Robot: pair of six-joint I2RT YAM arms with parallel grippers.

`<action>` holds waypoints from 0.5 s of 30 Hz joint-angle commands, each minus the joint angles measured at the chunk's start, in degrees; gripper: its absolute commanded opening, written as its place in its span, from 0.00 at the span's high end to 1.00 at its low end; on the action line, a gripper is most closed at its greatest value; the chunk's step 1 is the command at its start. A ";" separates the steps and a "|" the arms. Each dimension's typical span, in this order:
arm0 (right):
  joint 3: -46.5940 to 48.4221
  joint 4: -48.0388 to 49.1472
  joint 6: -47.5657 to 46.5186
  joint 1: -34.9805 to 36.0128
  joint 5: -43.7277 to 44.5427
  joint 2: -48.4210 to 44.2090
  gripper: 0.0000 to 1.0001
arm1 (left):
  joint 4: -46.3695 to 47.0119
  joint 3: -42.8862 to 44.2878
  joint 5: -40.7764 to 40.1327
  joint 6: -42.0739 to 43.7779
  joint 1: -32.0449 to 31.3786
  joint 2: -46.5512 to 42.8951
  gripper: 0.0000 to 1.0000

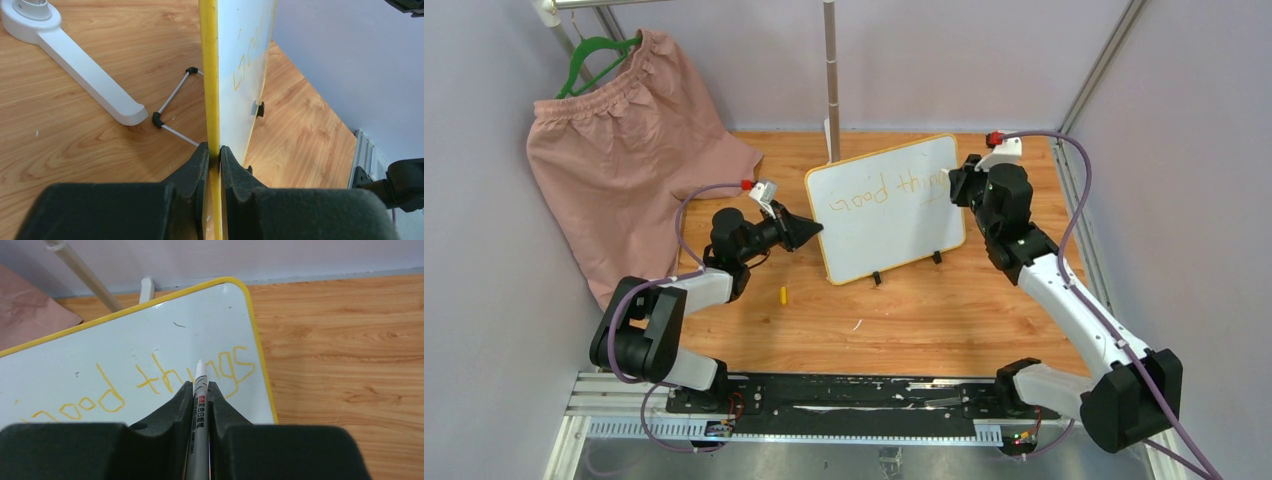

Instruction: Write a sentence on the whiteboard

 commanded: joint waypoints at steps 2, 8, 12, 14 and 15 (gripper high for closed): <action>2.46 3.43 -0.77 1.73 -5.98 1.93 1.00 | 0.52 0.99 -0.35 2.09 -0.52 -1.24 1.00; 4.67 4.33 -0.19 2.58 -8.14 5.85 1.00 | -0.04 1.17 -0.36 2.39 -0.52 -1.22 1.00; 5.77 4.49 -0.22 2.78 -8.27 7.43 1.00 | -0.14 1.17 -0.37 2.53 -0.52 -1.18 1.00; 6.04 4.59 -0.35 2.78 -7.92 7.88 1.00 | -0.13 1.26 -0.36 2.53 -0.52 -1.06 1.00; 6.09 4.60 -0.41 2.78 -7.54 8.13 1.00 | -0.18 1.25 -0.36 2.53 -0.52 -1.11 1.00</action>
